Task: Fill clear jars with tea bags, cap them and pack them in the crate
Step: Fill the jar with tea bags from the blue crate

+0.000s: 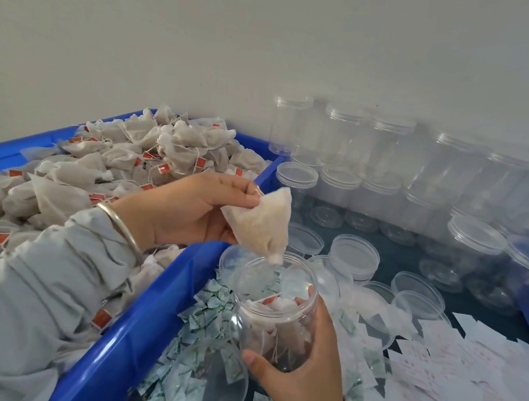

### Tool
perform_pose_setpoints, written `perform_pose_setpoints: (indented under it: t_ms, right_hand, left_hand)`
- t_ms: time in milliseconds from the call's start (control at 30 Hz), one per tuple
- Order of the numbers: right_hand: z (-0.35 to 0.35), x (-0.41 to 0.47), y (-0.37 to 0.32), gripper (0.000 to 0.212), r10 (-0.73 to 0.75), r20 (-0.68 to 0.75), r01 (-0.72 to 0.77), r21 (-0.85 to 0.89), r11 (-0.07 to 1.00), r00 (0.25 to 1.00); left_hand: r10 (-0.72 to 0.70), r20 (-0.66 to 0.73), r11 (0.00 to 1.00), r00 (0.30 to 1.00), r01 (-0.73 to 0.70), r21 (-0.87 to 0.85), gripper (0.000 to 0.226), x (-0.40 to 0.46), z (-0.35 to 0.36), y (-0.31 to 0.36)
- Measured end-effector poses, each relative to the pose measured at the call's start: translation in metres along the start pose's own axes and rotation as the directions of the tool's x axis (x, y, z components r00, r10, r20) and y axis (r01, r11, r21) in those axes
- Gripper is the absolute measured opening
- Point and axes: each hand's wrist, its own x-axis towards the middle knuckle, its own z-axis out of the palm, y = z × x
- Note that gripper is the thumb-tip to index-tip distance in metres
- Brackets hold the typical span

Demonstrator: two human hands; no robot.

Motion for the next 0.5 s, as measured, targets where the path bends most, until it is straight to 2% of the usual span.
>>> perform_pose_setpoints:
  t_ms: [100, 200, 267, 367, 500]
  right_hand:
    - [0.001, 0.000, 0.000, 0.113, 0.005, -0.012, -0.005, -0.015, 1.000, 1.000]
    - [0.001, 0.000, 0.000, 0.114, 0.007, -0.020, -0.007, -0.034, 0.999, 1.000]
    - [0.002, 0.000, 0.000, 0.115, 0.002, -0.022, -0.003, -0.045, 0.999, 1.000]
    - [0.002, 0.001, 0.003, 0.113, -0.007, -0.035, 0.005, -0.043, 0.999, 0.999]
    - [0.003, 0.001, 0.005, 0.106, -0.004, -0.045, 0.003, -0.017, 1.000, 0.999]
  left_hand:
    - [-0.023, 0.079, 0.993, 0.997, 0.014, 0.116, 0.017, -0.002, 0.011, -0.004]
    - [-0.031, 0.078, 0.951, 0.996, 0.005, 0.310, 0.009, -0.002, 0.017, -0.009]
    - [-0.001, 0.073, 0.879, 0.997, -0.034, 0.475, 0.006, -0.002, 0.021, -0.009]
    - [0.017, 0.100, 0.735, 0.995, -0.081, 0.673, 0.014, -0.003, 0.026, -0.009]
    - [0.016, 0.086, 0.610, 0.996, -0.078, 0.789, 0.017, -0.004, 0.031, -0.011]
